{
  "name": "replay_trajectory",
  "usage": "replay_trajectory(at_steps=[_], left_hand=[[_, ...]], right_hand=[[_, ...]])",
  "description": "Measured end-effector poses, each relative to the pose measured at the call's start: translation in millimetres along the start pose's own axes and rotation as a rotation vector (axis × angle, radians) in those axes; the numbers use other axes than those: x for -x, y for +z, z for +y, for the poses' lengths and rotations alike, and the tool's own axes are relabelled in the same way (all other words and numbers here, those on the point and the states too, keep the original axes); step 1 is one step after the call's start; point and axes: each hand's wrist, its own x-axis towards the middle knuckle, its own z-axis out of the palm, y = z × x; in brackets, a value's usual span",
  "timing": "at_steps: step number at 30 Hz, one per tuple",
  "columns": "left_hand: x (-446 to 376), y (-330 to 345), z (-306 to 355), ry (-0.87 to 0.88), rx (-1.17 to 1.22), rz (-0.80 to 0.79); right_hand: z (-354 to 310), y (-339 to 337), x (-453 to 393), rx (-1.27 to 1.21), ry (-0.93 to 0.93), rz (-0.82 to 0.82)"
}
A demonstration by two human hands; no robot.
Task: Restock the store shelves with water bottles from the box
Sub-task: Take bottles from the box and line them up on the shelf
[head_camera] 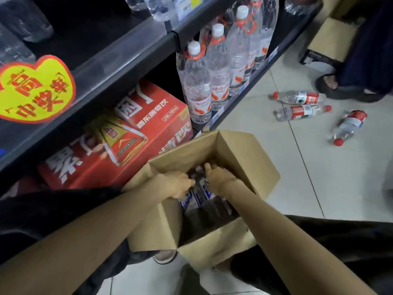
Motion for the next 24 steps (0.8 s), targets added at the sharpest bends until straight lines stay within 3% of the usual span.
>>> replay_trajectory(at_steps=[14,24], left_hand=[[-22.2,9.4,-15.0,0.054,0.008,-0.068],[-2.2,0.9,-21.3,-0.011,0.022,-0.096]], right_hand=[[-21.4,47.7,-77.2,-0.054,0.235,-0.076],[-15.7,28.3,-54.7,-0.168,0.109,0.023]])
